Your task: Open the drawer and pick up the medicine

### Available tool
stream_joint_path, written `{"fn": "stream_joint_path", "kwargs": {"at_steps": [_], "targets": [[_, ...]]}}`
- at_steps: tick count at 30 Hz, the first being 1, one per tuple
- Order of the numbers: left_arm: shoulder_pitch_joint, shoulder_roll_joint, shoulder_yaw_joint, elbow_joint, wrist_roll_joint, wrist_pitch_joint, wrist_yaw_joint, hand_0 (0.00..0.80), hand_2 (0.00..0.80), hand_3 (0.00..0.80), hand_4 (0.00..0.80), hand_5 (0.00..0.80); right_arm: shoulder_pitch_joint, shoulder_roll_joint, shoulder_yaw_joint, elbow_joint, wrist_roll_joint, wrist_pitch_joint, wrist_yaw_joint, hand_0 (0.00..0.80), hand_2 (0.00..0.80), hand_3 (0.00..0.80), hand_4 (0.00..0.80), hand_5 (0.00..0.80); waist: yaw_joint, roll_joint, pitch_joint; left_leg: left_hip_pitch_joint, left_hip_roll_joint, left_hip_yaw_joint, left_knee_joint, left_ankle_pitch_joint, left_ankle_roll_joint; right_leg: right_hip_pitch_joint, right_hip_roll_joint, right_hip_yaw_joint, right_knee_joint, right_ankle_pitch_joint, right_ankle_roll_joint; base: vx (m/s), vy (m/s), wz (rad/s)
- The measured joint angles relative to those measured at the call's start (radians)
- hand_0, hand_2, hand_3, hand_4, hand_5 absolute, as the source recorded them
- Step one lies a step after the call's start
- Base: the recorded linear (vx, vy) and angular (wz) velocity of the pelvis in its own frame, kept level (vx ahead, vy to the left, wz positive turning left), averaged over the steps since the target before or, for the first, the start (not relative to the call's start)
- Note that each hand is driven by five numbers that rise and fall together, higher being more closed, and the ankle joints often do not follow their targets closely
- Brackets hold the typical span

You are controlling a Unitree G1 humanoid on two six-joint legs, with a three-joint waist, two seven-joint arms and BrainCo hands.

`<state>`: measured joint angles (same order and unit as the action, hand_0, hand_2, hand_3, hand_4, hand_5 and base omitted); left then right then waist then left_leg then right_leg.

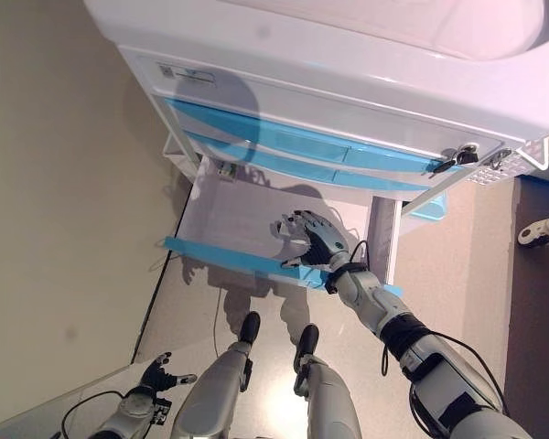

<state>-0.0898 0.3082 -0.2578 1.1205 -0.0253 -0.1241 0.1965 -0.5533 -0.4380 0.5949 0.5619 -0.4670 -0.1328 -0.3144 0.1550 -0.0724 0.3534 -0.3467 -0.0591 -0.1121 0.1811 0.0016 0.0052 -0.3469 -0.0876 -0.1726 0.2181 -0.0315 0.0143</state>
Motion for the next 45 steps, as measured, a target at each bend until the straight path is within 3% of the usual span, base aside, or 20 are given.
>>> {"fn": "stream_joint_path", "kwargs": {"at_steps": [9,15,18,22,28,36,40,45], "targets": [[-0.003,-0.009,0.002,0.008,0.0,0.006,-0.001,0.0,0.0,0.0,0.0,0.0,0.036,0.063,-0.052,0.012,0.421,0.022,0.129,0.0,0.0,0.0,0.0,0.0,-0.001,-0.001,-0.001,-0.004,0.0,0.003,0.0,0.0,0.0,-0.006,0.0,0.0,0.003,0.0,0.0,0.0,0.0,0.0],[-0.005,-0.004,0.004,0.014,0.0,0.011,-0.004,0.0,0.0,0.0,0.0,0.0,0.09,0.023,-0.06,-0.109,0.658,0.016,0.211,0.0,0.0,0.0,0.0,0.0,-0.004,-0.012,-0.001,-0.002,0.0,0.005,-0.001,0.001,0.001,-0.005,0.003,0.001,0.002,0.0,0.0,0.0,0.0,0.0],[-0.004,0.007,0.005,0.017,0.0,0.013,-0.008,0.0,0.0,0.0,0.0,0.0,0.108,-0.021,-0.106,-0.178,0.732,0.009,0.226,0.0,0.0,0.0,0.0,0.0,-0.005,-0.035,0.001,-0.002,0.002,0.008,-0.002,0.001,0.001,-0.006,0.005,0.004,0.002,0.0,0.0,0.005,-0.001,-0.01],[-0.004,0.024,0.006,0.022,-0.001,0.022,-0.009,0.0,0.0,0.0,0.0,0.0,0.108,-0.053,-0.173,-0.212,0.758,-0.009,0.22,0.0,0.0,0.0,0.0,0.0,-0.007,-0.063,0.003,0.002,0.003,0.019,-0.004,0.001,0.002,-0.008,0.005,0.017,0.001,0.001,0.001,0.017,-0.002,-0.07],[-0.004,0.024,0.017,0.021,-0.001,0.022,-0.009,0.0,0.0,0.0,0.0,0.0,0.112,-0.053,-0.208,-0.247,0.771,-0.017,0.194,0.0,0.0,0.0,0.0,0.0,-0.01,-0.065,0.003,0.003,0.004,0.025,-0.011,0.001,0.003,-0.01,0.008,0.023,-0.006,0.002,0.002,0.009,-0.001,-0.02],[-0.003,0.024,0.017,0.016,-0.009,0.022,-0.007,0.0,0.0,0.0,0.0,0.0,0.078,-0.049,-0.245,-0.238,0.62,-0.017,0.109,0.0,0.0,0.0,0.0,0.0,-0.022,-0.064,0.004,0.003,0.005,0.025,-0.019,0.001,0.003,-0.011,0.01,0.025,-0.014,0.002,0.002,0.0,0.0,0.0],[-0.002,0.024,0.012,0.014,-0.01,0.021,-0.007,0.0,0.0,0.0,0.0,0.0,-0.049,-0.04,-0.192,-0.067,0.569,-0.014,0.094,0.0,0.0,0.0,0.0,0.0,-0.026,-0.059,0.007,0.003,0.007,0.028,-0.018,0.001,0.002,-0.012,0.012,0.027,-0.014,0.004,0.0,-0.002,-0.001,-0.01],[-0.008,0.022,-0.006,0.0,-0.013,0.02,-0.007,0.0,0.0,0.0,0.0,0.0,-0.198,0.008,-0.108,0.21,0.476,0.03,0.085,0.0,0.0,0.0,0.0,0.0,0.003,-0.038,0.02,-0.008,0.01,0.027,-0.017,0.002,0.0,-0.022,0.013,0.028,-0.014,0.006,-0.002,-0.008,0.0,0.0]]}}
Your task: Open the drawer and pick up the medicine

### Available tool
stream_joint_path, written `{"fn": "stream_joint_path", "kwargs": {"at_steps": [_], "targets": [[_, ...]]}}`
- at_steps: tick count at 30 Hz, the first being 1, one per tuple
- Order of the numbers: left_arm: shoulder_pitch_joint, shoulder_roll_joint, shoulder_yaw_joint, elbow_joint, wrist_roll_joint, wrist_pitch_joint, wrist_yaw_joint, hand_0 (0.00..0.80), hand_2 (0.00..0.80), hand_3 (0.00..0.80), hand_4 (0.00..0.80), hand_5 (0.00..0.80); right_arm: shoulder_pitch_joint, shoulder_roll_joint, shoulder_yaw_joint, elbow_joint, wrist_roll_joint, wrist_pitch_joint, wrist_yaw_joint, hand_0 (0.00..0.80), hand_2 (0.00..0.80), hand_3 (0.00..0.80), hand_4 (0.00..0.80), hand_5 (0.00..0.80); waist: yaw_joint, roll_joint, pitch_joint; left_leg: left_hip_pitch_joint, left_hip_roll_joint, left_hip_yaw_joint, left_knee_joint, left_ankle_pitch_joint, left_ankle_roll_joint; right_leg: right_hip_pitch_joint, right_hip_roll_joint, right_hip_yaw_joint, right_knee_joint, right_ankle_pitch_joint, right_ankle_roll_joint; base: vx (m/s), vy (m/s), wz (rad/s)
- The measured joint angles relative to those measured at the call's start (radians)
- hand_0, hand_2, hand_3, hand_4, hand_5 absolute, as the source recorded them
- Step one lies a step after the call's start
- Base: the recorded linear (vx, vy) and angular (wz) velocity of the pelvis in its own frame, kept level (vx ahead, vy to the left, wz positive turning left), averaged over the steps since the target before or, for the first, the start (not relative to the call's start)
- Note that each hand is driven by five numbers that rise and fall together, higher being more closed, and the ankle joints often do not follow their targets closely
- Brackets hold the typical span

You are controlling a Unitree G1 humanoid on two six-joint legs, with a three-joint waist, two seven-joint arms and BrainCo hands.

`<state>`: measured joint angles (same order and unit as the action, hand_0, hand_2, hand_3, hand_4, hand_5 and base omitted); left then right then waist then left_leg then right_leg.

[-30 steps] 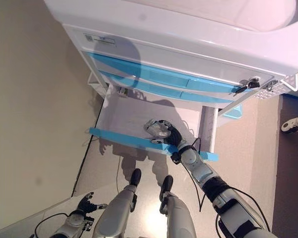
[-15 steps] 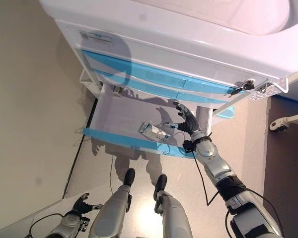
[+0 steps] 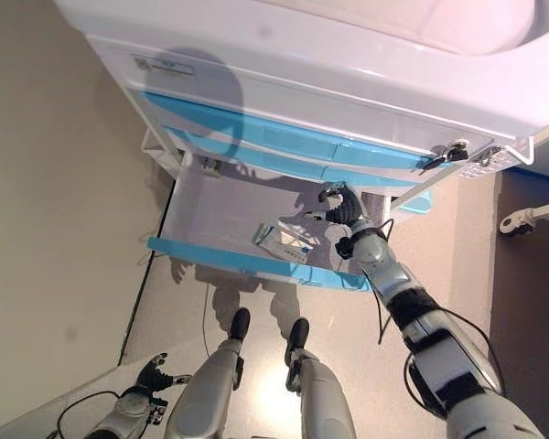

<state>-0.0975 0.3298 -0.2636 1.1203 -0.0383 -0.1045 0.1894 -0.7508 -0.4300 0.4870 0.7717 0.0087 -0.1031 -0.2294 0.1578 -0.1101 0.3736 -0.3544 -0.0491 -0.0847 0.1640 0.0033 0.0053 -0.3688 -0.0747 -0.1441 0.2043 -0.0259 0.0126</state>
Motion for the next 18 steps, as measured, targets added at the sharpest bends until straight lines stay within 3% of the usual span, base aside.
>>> {"fn": "stream_joint_path", "kwargs": {"at_steps": [5,9,18], "targets": [[-0.003,0.001,-0.014,0.0,-0.023,0.0,0.001,0.0,0.0,0.0,0.0,0.0,-0.053,0.028,0.051,0.086,-0.066,0.031,0.001,0.0,0.0,0.0,0.0,0.0,0.012,0.025,0.015,-0.009,-0.002,-0.004,0.0,0.001,0.0,-0.007,0.0,-0.004,0.001,0.0,-0.001,-0.003,-0.001,0.02],[-0.029,-0.004,-0.021,0.003,-0.023,0.001,0.003,0.0,0.0,0.0,0.0,0.0,-0.069,0.063,0.121,0.142,-0.143,0.051,0.02,0.0,0.0,0.0,0.0,0.0,0.019,0.026,0.016,-0.007,-0.002,-0.011,0.0,0.001,0.0,-0.003,0.0,-0.006,0.0,0.0,-0.001,0.006,-0.007,0.03],[-0.038,-0.003,-0.029,0.008,-0.023,0.002,0.002,0.0,0.0,0.0,0.0,0.0,-0.072,0.084,0.158,0.142,-0.193,0.067,0.053,0.0,0.0,0.0,0.0,0.0,0.017,0.025,0.015,-0.008,-0.003,-0.016,0.008,0.003,-0.003,0.001,0.0,-0.007,0.003,0.001,-0.002,0.0,0.0,0.0]]}}
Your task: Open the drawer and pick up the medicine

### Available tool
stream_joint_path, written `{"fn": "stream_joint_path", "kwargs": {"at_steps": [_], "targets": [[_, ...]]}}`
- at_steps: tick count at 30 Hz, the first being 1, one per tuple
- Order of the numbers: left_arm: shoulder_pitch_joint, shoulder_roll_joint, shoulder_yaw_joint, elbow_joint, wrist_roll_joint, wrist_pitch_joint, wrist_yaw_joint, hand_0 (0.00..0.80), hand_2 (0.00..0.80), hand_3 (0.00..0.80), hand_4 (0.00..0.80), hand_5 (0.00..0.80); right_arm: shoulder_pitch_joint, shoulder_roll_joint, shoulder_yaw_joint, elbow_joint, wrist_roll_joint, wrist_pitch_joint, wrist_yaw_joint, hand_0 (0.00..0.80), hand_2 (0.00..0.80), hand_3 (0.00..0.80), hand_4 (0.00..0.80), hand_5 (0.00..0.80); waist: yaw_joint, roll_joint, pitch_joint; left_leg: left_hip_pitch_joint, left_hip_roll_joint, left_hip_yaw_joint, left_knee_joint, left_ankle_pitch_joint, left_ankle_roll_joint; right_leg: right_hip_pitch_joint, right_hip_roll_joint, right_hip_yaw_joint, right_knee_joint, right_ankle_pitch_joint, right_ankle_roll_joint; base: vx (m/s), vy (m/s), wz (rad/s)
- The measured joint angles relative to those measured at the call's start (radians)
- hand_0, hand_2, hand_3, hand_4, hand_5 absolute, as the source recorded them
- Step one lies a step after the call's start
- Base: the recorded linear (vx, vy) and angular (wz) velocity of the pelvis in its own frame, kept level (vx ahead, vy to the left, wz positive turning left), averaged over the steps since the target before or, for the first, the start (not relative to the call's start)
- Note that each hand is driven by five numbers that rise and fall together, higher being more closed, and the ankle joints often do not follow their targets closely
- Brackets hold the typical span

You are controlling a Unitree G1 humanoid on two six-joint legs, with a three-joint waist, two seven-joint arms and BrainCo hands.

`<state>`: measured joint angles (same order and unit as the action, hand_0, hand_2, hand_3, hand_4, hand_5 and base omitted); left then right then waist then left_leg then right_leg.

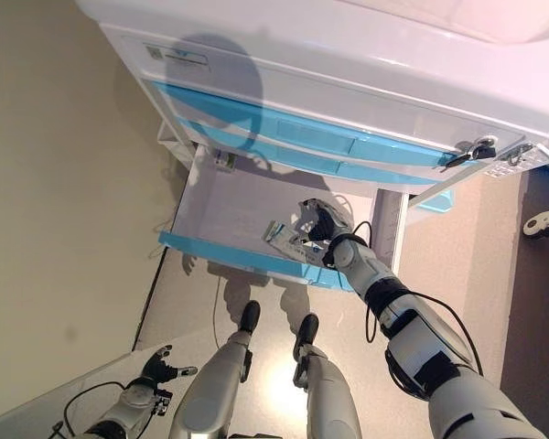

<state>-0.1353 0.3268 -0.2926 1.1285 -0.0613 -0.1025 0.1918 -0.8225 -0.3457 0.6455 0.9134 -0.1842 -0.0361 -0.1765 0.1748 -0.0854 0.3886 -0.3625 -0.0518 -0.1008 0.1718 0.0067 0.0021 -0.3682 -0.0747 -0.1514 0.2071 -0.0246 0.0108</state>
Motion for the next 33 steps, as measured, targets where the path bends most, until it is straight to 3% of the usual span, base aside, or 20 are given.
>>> {"fn": "stream_joint_path", "kwargs": {"at_steps": [12,17,25,33], "targets": [[-0.025,0.002,0.001,0.014,0.0,0.006,-0.003,0.0,0.0,0.0,0.0,0.0,-0.01,-0.001,0.063,-0.078,0.0,0.021,0.082,0.0,0.0,0.0,0.0,0.0,-0.022,-0.012,-0.003,-0.015,0.003,-0.008,0.009,0.001,-0.003,-0.007,0.005,-0.007,-0.001,0.002,-0.003,-0.003,-0.004,0.01],[-0.026,0.012,0.001,0.014,0.0,0.009,-0.003,0.0,0.0,0.0,0.0,0.0,-0.01,0.012,0.101,-0.11,-0.002,0.023,0.112,0.0,0.0,0.0,0.0,0.0,-0.022,-0.039,-0.003,-0.017,0.007,-0.01,0.012,0.0,-0.007,-0.008,0.006,-0.009,-0.001,0.003,-0.005,-0.002,-0.006,0.0],[-0.028,0.013,0.002,0.015,0.0,0.011,-0.004,0.0,0.0,0.0,0.0,0.0,0.005,0.029,0.165,-0.289,-0.004,0.019,0.181,0.0,0.0,0.0,0.0,0.0,-0.018,-0.05,0.001,-0.038,0.01,-0.015,0.014,0.003,-0.011,-0.024,0.009,-0.021,-0.003,0.007,-0.01,-0.004,-0.002,0.02],[-0.064,0.018,0.002,0.013,0.0,0.012,0.0,0.0,0.0,0.0,0.0,0.0,0.033,-0.005,0.188,-0.412,-0.127,0.012,0.195,0.0,0.0,0.0,0.0,0.0,-0.02,-0.054,0.028,-0.064,0.006,-0.039,0.012,0.012,-0.015,-0.038,0.008,-0.025,-0.005,0.006,-0.009,-0.006,-0.011,0.08]]}}
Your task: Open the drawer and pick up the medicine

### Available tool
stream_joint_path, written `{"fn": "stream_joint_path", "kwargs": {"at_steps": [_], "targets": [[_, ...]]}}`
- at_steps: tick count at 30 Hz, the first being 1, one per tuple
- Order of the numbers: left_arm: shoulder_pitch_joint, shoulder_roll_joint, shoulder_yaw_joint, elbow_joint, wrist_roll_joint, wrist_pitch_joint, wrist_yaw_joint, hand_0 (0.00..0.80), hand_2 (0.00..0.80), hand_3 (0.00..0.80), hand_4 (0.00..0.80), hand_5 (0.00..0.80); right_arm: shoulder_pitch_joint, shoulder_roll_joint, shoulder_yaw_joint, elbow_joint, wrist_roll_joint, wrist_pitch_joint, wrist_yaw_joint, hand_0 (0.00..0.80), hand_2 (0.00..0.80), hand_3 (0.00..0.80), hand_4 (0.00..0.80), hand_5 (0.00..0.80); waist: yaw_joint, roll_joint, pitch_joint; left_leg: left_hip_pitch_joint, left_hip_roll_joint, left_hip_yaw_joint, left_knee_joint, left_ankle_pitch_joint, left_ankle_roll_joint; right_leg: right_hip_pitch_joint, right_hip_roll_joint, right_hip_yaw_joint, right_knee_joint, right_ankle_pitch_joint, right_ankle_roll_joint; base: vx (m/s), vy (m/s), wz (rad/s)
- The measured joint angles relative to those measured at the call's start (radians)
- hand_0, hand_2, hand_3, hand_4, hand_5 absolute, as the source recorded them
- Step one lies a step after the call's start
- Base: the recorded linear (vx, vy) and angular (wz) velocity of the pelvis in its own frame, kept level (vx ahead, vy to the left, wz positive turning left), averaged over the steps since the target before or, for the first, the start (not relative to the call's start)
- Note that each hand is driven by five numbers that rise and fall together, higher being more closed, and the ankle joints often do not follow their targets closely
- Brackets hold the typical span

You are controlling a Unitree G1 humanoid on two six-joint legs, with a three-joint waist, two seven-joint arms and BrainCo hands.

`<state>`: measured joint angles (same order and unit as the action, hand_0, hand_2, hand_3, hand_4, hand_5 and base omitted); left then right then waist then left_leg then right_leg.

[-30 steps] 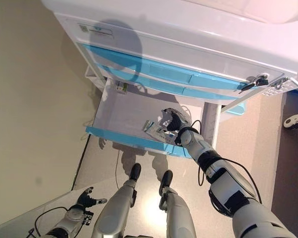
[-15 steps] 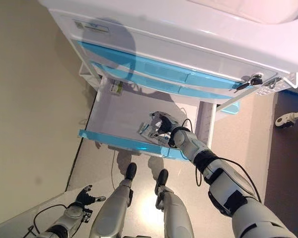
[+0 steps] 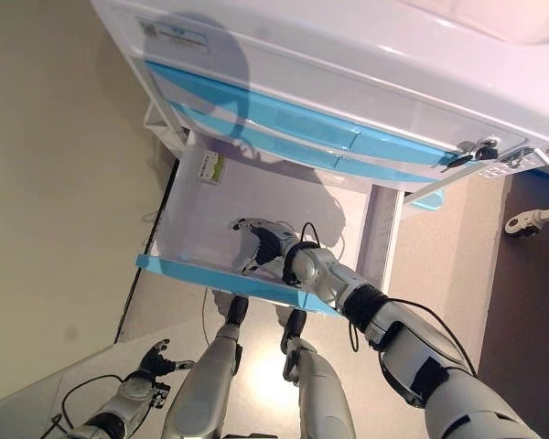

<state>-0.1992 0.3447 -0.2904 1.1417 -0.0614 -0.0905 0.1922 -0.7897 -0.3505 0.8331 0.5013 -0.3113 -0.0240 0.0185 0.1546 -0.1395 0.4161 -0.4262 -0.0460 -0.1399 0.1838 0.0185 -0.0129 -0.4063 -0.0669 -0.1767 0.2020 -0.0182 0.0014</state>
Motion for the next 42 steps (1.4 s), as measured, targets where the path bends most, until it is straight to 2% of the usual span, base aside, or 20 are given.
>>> {"fn": "stream_joint_path", "kwargs": {"at_steps": [7,16,19,21,24,28,34,42], "targets": [[-0.019,0.002,0.001,-0.003,0.0,0.006,0.001,0.0,0.0,0.0,0.0,0.0,-0.005,-0.005,0.022,-0.026,-0.107,0.0,0.037,0.0,0.0,0.0,0.0,0.0,0.0,-0.002,0.032,-0.005,-0.003,-0.014,-0.002,0.007,-0.002,0.0,0.0,-0.007,0.0,0.0,0.0,-0.008,-0.009,0.06],[-0.029,0.01,0.016,-0.003,0.0,0.008,0.004,0.0,0.0,0.0,0.0,0.0,-0.013,-0.011,0.047,-0.025,-0.247,0.0,0.036,0.0,0.0,0.0,0.0,0.0,-0.001,-0.002,0.034,-0.008,-0.006,-0.03,-0.007,0.017,-0.006,0.001,-0.001,-0.013,0.002,0.0,0.0,-0.012,0.002,0.06],[-0.031,0.007,0.013,-0.001,-0.001,0.015,0.009,0.0,0.0,0.0,0.0,0.0,0.024,0.004,0.014,-0.003,-0.267,-0.001,-0.007,0.0,0.0,0.0,0.0,0.0,-0.008,-0.003,0.034,-0.009,-0.009,-0.03,-0.006,0.017,-0.006,0.0,-0.004,-0.014,0.005,0.0,0.0,-0.015,0.018,0.02],[-0.031,0.004,0.014,0.002,-0.002,0.016,0.023,0.0,0.0,0.0,0.0,0.0,0.055,0.054,-0.041,0.01,-0.267,0.003,-0.064,0.0,0.0,0.0,0.0,0.0,-0.007,-0.003,0.034,-0.011,-0.01,-0.03,-0.006,0.017,-0.006,-0.001,-0.006,-0.014,0.004,0.001,0.002,-0.018,0.037,0.0],[-0.034,-0.002,0.001,0.001,-0.014,0.017,0.037,0.0,0.0,0.0,0.0,0.0,0.082,0.097,-0.059,0.064,-0.268,0.001,-0.148,0.0,0.0,0.0,0.0,0.0,-0.018,-0.003,0.034,-0.011,-0.012,-0.029,-0.004,0.018,-0.004,-0.002,-0.008,-0.013,0.005,0.003,0.004,-0.024,0.056,0.0],[-0.039,-0.014,-0.011,0.0,-0.021,0.017,0.046,0.0,0.0,0.0,0.0,0.0,0.085,0.123,-0.058,0.096,-0.308,0.002,-0.188,0.0,0.0,0.0,0.0,0.0,-0.032,-0.003,0.034,-0.011,-0.015,-0.024,-0.002,0.022,0.002,-0.003,-0.011,-0.009,0.005,0.007,0.007,-0.017,0.054,-0.02],[-0.041,-0.021,-0.015,-0.001,-0.021,0.016,0.049,0.0,0.0,0.0,0.0,0.0,0.089,0.128,-0.048,0.124,-0.438,0.003,-0.22,0.0,0.0,0.0,0.0,0.0,-0.034,-0.003,0.034,-0.01,-0.02,-0.012,-0.002,0.025,0.006,-0.013,-0.018,0.004,0.019,0.01,0.01,-0.014,0.046,-0.04],[-0.038,-0.02,-0.014,0.0,-0.021,0.014,0.055,0.0,0.0,0.0,0.0,0.0,0.099,0.098,-0.05,0.155,-0.491,0.007,-0.269,0.0,0.0,0.0,0.0,0.0,-0.038,0.006,0.039,-0.01,-0.027,-0.01,-0.003,0.031,0.012,-0.016,-0.03,0.003,0.037,0.007,0.018,0.002,0.001,0.04]]}}
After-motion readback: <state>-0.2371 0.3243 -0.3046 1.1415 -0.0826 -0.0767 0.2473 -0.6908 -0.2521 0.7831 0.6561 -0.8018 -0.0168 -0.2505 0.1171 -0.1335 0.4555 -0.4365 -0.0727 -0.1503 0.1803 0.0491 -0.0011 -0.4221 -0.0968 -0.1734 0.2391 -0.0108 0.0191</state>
